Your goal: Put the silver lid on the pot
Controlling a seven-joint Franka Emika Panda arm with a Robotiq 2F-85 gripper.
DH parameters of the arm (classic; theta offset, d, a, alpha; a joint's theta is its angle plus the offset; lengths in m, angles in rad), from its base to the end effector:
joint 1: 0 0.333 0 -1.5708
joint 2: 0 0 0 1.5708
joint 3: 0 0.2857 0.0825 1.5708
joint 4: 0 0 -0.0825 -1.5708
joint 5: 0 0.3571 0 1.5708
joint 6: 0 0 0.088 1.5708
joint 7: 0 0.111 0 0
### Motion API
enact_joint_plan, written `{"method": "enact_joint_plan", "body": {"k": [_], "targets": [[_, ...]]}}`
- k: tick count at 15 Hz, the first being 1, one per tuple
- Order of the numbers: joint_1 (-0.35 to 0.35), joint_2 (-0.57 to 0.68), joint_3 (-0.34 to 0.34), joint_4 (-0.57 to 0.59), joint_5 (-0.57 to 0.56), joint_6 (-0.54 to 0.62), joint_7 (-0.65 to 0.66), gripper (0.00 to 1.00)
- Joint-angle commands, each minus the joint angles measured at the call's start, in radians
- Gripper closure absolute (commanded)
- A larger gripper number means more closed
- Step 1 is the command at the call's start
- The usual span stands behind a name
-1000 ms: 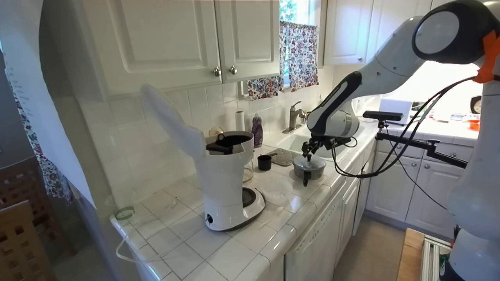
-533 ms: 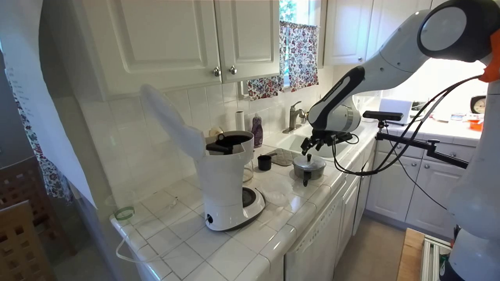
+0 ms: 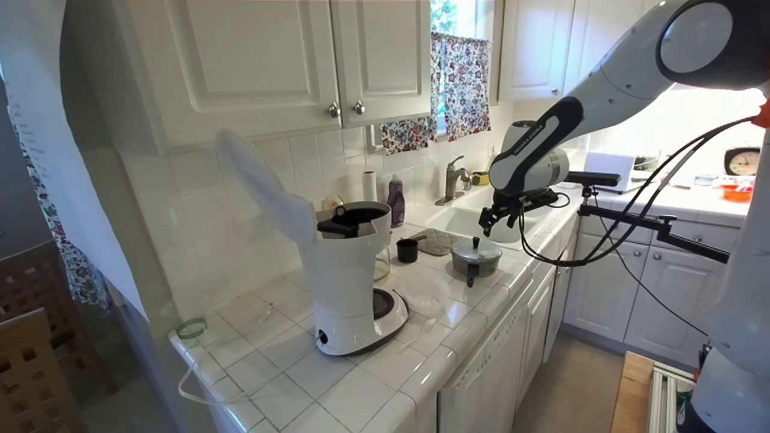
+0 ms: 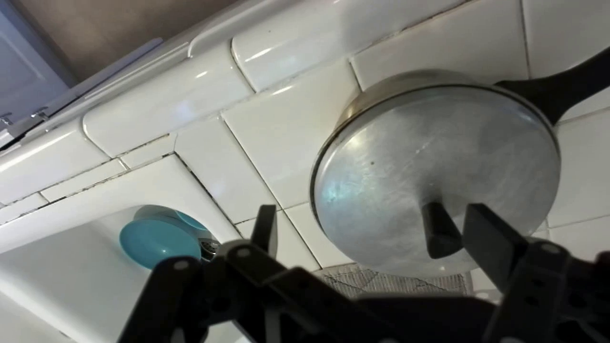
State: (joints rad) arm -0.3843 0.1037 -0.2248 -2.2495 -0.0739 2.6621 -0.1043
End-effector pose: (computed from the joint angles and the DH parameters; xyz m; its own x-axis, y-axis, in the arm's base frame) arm 0.4449 -0.3070 0.3377 0.8717 -0.3924 0.2937 -0.4378 -0.8927 0.1066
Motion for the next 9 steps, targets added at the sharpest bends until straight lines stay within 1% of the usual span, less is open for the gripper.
{"method": "enact_joint_plan", "body": {"k": [1, 2, 4, 5, 6, 9], "targets": [[0.051, -0.032, -0.019, 0.017, 0.000, -0.086, 0.009, 0.00], [0.056, -0.040, -0.014, 0.017, 0.022, -0.093, -0.019, 0.00], [0.068, -0.055, -0.012, 0.017, 0.034, -0.110, -0.032, 0.00], [0.076, -0.059, -0.012, 0.016, 0.032, -0.108, -0.015, 0.00], [0.076, -0.031, -0.022, 0.017, 0.007, -0.076, -0.002, 0.00], [0.083, -0.042, -0.020, 0.018, 0.008, -0.082, -0.002, 0.00]]}}
